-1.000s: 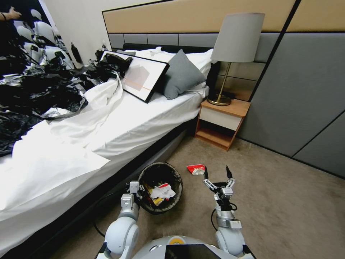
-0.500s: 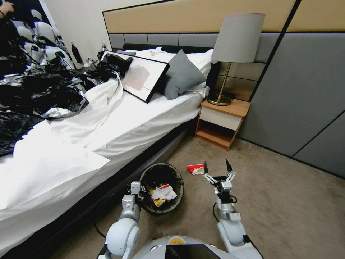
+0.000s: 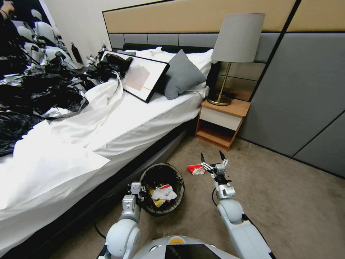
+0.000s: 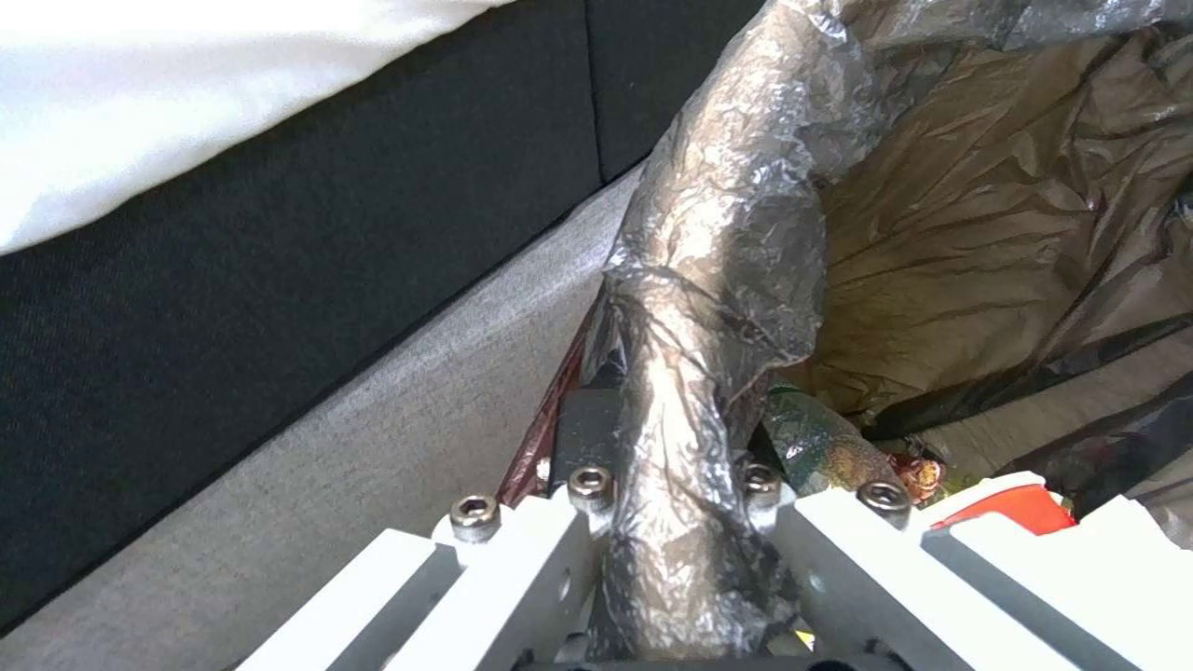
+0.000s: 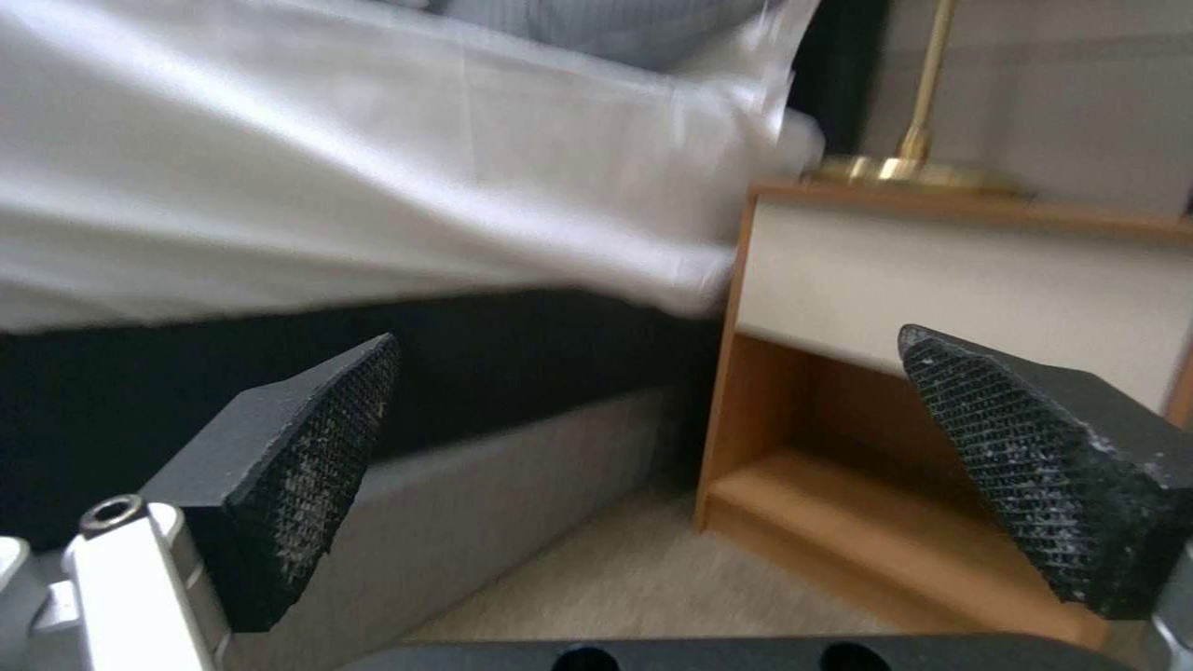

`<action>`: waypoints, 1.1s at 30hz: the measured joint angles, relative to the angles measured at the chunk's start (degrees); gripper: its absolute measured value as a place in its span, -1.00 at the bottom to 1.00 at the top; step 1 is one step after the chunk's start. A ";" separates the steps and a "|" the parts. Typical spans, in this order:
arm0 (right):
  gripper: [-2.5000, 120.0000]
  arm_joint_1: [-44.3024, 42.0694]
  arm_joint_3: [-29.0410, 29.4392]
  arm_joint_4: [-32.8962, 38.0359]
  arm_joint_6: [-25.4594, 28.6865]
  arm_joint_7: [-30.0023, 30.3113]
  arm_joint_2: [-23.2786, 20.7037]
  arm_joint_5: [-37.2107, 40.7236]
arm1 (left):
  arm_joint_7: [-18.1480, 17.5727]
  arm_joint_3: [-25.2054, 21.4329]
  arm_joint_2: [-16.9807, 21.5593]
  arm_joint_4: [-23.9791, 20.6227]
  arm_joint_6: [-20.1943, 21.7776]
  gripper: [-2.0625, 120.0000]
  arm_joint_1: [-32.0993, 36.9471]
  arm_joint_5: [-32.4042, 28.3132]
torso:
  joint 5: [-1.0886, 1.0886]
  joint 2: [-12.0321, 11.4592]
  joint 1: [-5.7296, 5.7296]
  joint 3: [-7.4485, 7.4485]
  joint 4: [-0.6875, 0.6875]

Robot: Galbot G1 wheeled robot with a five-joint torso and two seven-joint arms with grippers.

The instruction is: Pick up the trash bin, then pick up the garbage from the floor and place it into the trash bin.

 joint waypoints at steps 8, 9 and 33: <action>0.67 11.05 -6.93 -12.16 -6.76 1.37 -0.19 8.38 | -0.02 -0.24 -0.40 -0.03 0.00 -0.97 0.28 0.43 | 0.00 0.00 0.00 0.00 -0.02; 0.67 12.46 -7.57 -14.32 -8.66 1.59 -0.07 9.60 | -0.01 -0.25 -0.50 0.03 0.00 -0.97 0.27 0.49 | 0.00 0.00 0.00 0.00 0.00; 0.67 24.41 -9.10 -37.65 -22.84 1.92 5.56 17.75 | -0.10 0.06 -0.98 1.31 0.00 -0.97 0.64 1.10 | 0.01 0.00 0.01 0.00 -0.01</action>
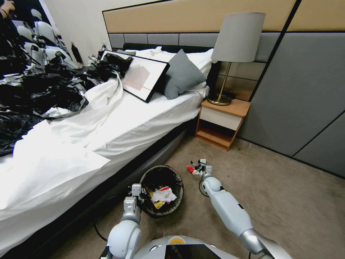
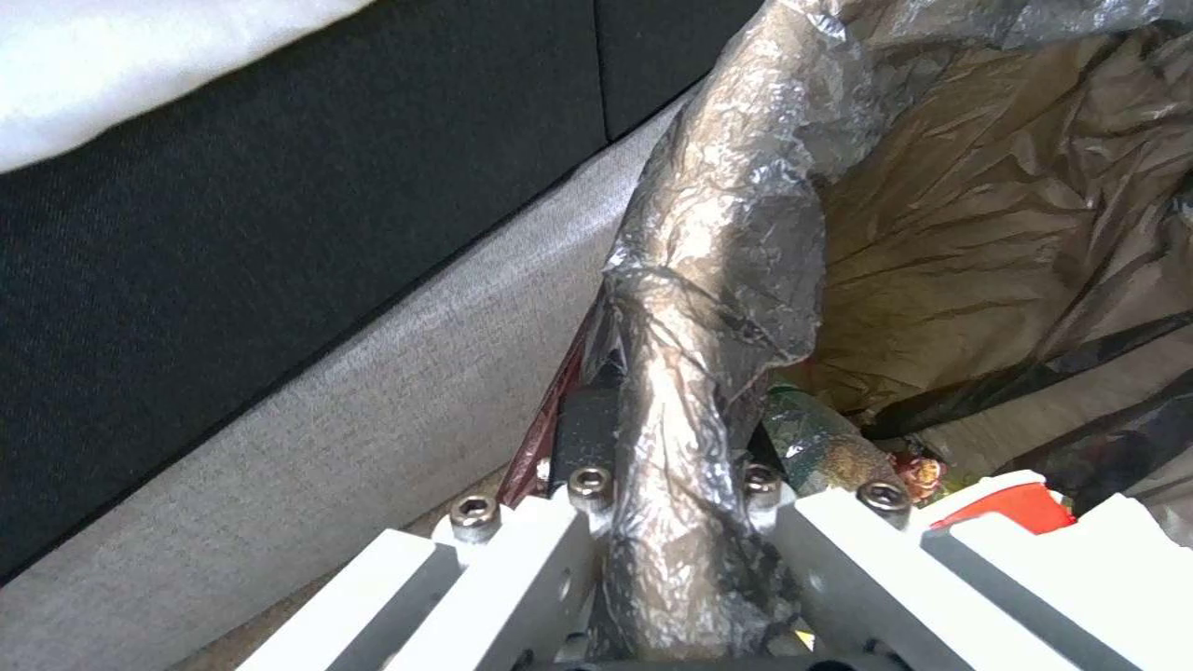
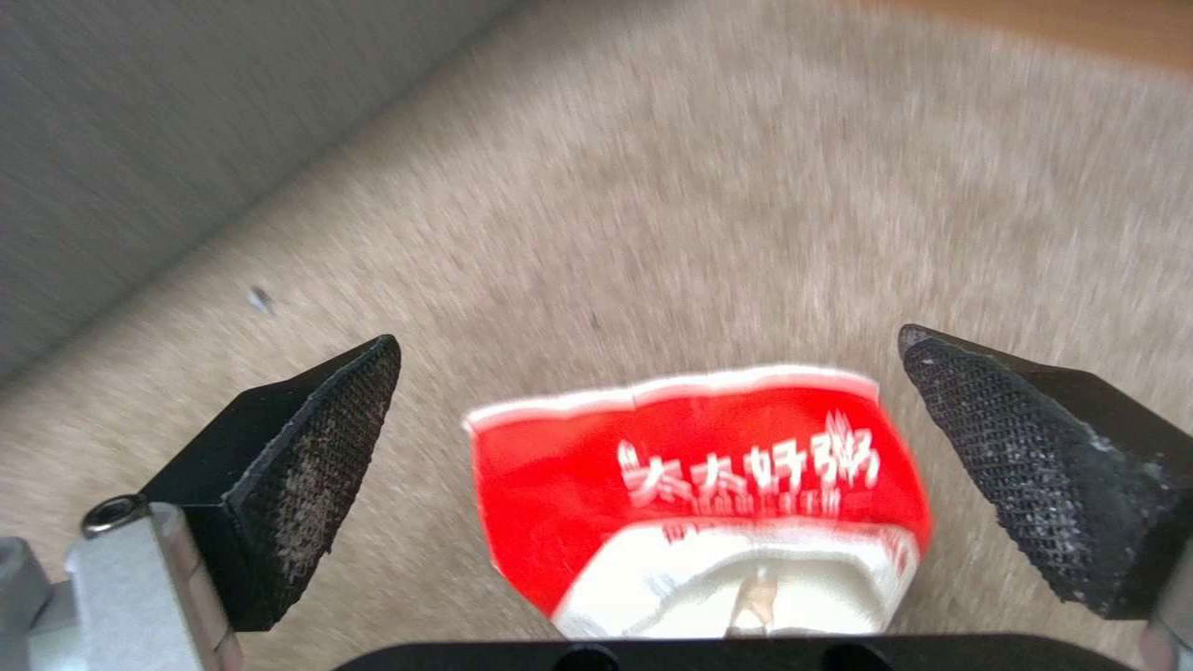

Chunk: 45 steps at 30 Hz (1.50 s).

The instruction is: Pick up the trash bin, then pick up the garbage from the floor and place it into the trash bin.

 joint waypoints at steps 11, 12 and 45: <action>0.67 2.61 2.02 -8.64 1.01 -0.87 3.39 -2.23 | -0.09 -0.42 0.03 -0.54 0.00 -0.97 0.64 0.15 | -0.01 0.00 0.00 0.00 0.00; 0.67 2.61 2.02 -8.64 1.01 -0.87 3.39 -2.23 | -0.09 -0.42 0.03 -0.54 0.00 -0.97 0.64 0.15 | -0.01 0.00 0.00 0.00 0.00; 0.67 -0.73 4.65 -10.15 3.43 -0.53 6.30 -1.32 | -0.08 0.30 0.16 -0.14 -0.19 -0.97 0.50 0.42 | -0.01 0.00 -0.01 0.00 0.01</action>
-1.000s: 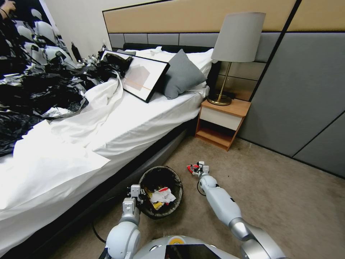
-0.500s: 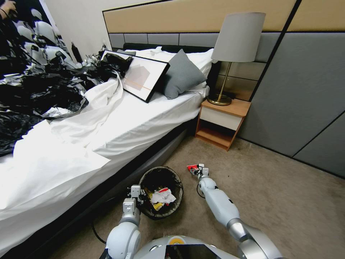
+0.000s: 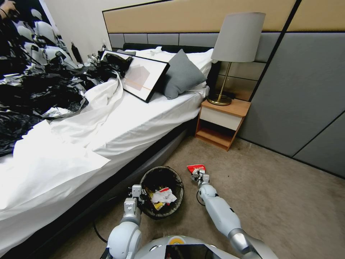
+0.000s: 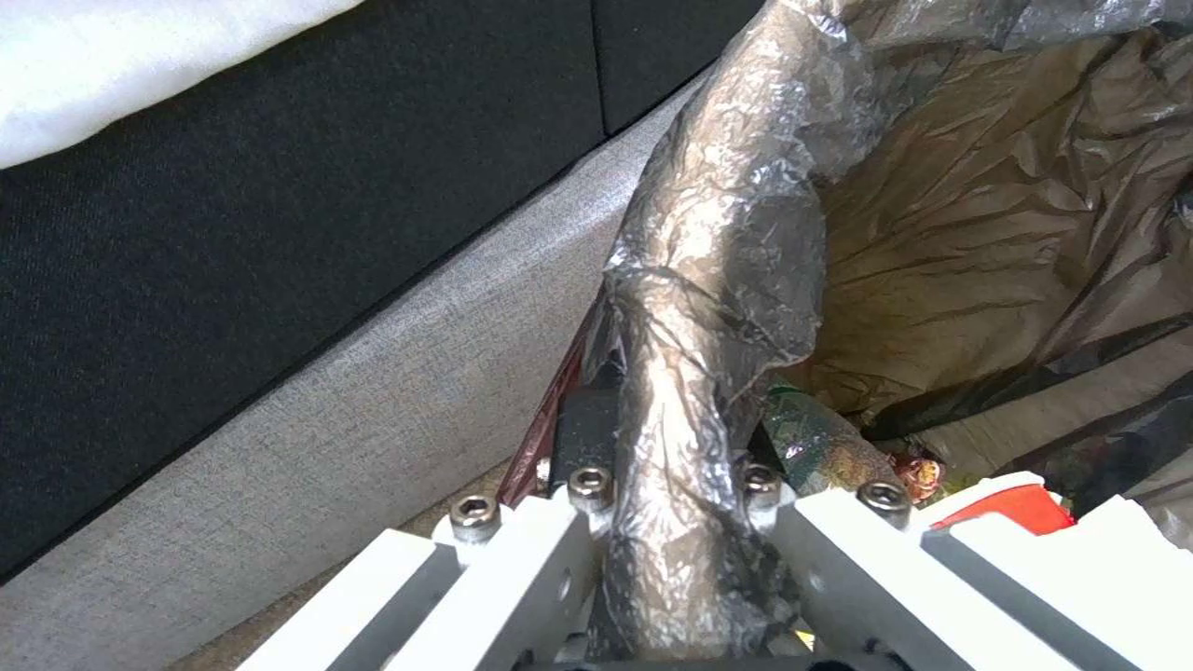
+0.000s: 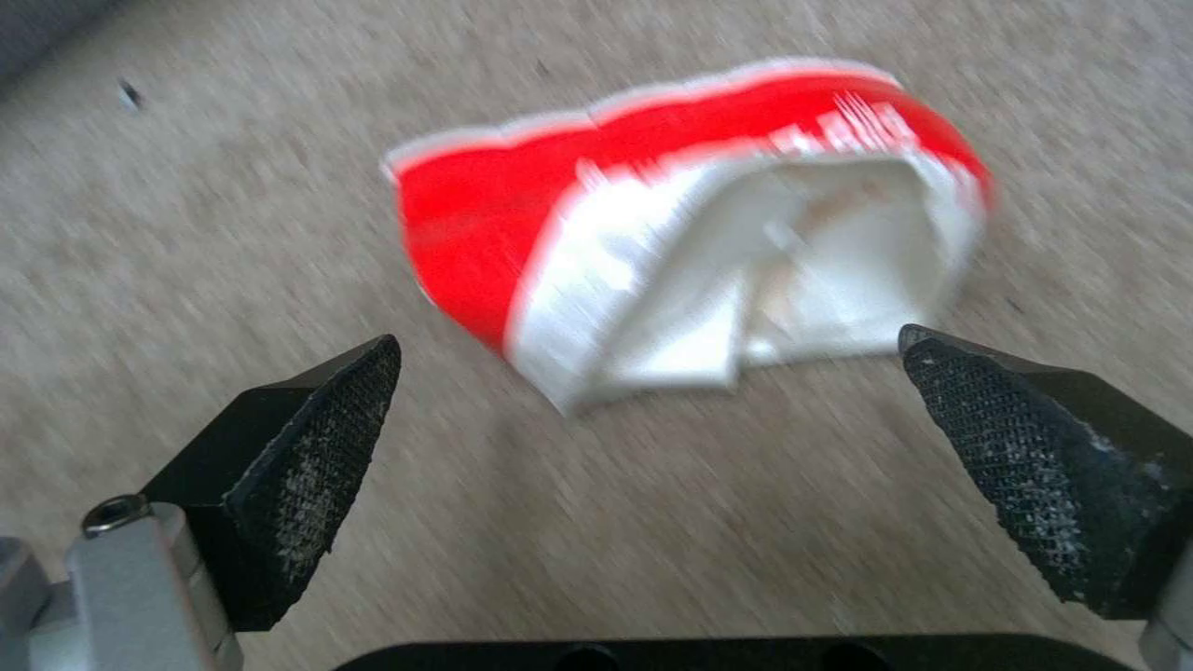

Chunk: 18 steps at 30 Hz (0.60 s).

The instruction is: Pick up the trash bin, then pick up the garbage from the floor and place it into the trash bin.

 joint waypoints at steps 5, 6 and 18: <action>0.67 1.89 -0.33 -2.90 1.81 -1.09 0.96 -0.42 | 0.01 -0.06 -0.04 -0.04 -0.03 -0.97 0.21 0.02 | 0.00 0.00 0.00 0.00 0.00; 0.67 2.53 -0.44 -3.78 2.13 -1.38 1.10 -0.51 | 0.01 -0.16 -0.04 -0.13 -0.05 -0.97 0.30 0.04 | 0.00 0.00 0.00 0.00 0.00; 0.67 5.79 -0.57 -10.60 4.96 -3.08 1.06 -0.61 | 0.01 -0.42 -0.15 -0.66 -0.38 -0.97 1.07 0.42 | 0.00 0.00 0.00 0.00 0.00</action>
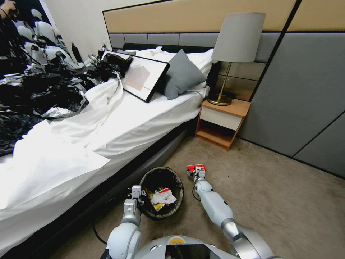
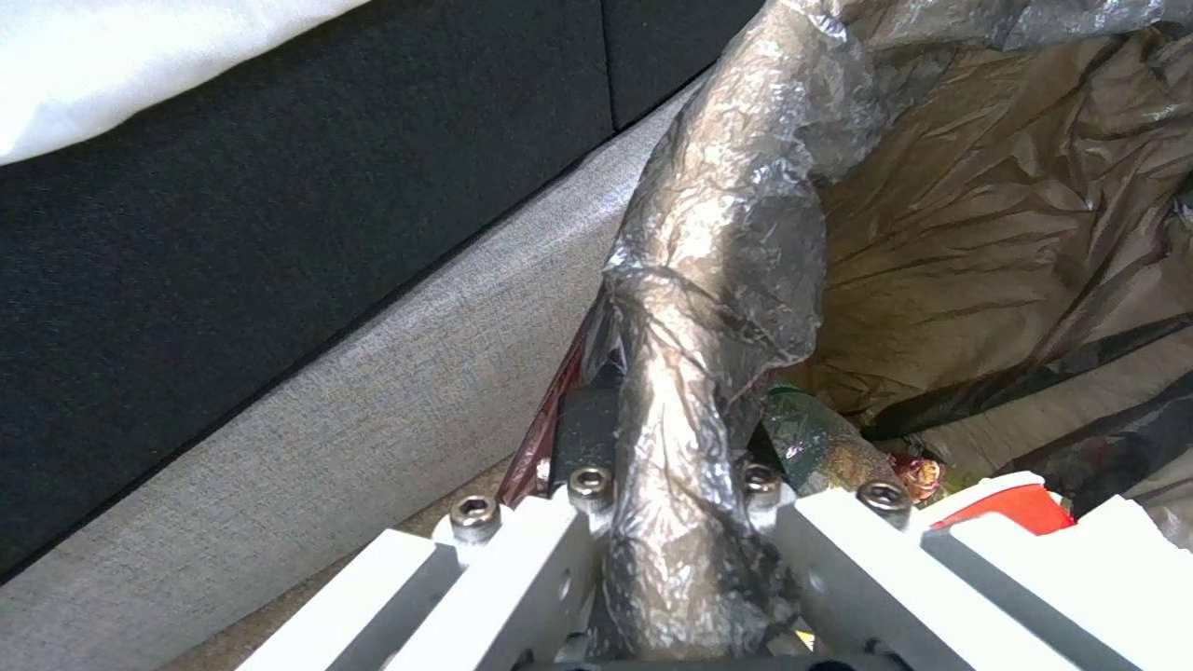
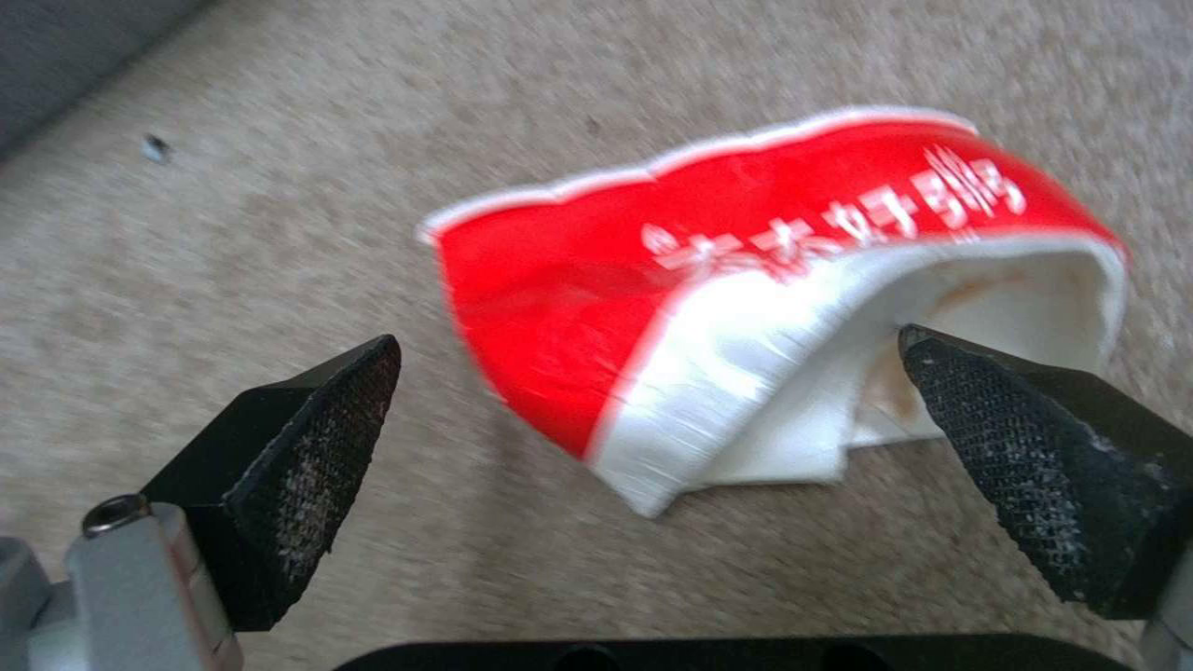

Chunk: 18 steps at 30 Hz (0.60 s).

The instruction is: Pick up the trash bin, then pick up the garbage from the floor and place it into the trash bin.

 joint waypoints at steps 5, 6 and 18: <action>0.67 0.62 0.33 -2.63 1.71 -1.35 -0.35 0.22 | -0.01 -0.13 0.09 -0.03 -0.05 -0.97 0.12 0.04 | 0.00 0.00 0.00 0.00 0.00; 0.67 0.78 0.44 -3.20 2.11 -1.89 -0.49 0.43 | -0.01 -0.11 0.09 -0.03 -0.06 -0.97 0.19 0.07 | 0.00 0.00 0.00 0.00 0.00; 0.17 2.79 1.08 -7.66 4.30 -4.67 -0.44 0.83 | -0.01 0.00 0.14 0.17 -0.21 -0.97 0.43 0.37 | 0.00 0.00 0.00 0.00 -0.01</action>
